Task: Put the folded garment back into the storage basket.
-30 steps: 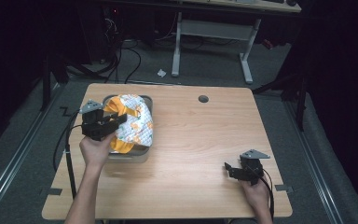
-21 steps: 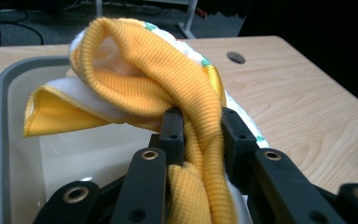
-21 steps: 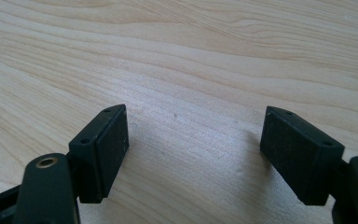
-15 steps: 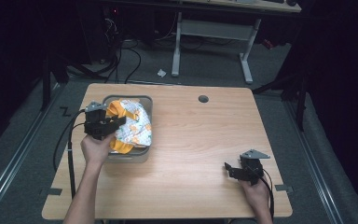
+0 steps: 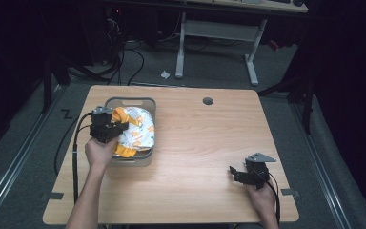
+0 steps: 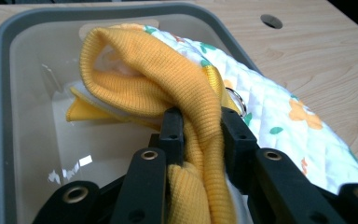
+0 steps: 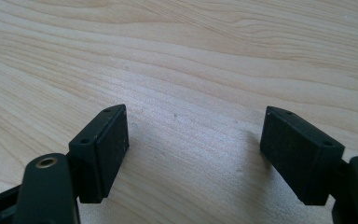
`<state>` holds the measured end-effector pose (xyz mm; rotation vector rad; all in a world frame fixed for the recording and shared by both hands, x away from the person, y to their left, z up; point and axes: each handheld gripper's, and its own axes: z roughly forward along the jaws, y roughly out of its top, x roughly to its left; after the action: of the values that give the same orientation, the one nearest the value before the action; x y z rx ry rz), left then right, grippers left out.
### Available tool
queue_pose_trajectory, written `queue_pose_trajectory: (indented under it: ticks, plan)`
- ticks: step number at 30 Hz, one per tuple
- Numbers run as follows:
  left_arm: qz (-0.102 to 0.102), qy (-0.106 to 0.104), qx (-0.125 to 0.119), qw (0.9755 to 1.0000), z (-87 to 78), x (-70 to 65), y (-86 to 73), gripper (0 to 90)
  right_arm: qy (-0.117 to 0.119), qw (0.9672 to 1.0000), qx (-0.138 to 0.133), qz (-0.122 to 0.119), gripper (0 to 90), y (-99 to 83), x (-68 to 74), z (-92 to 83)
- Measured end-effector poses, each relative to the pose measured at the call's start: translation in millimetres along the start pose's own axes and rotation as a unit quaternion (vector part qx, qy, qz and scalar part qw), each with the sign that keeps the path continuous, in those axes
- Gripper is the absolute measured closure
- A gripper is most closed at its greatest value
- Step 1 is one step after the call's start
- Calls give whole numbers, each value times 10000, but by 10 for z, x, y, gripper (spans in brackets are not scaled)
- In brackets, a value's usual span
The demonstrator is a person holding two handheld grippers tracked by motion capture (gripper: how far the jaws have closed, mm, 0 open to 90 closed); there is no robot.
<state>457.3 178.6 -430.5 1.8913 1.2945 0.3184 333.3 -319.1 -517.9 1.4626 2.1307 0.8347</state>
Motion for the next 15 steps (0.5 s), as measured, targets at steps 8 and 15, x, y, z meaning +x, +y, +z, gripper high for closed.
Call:
queue_pose_trajectory:
  ticks: [8,15]
  plan:
    - [55,185,295,9994,146,22,8,732,3,10000,-5,-7,237,0,-1,1]
    - [132,354,509,9980,235,33,16,724,2,10000,-3,-5,236,0,-1,0]
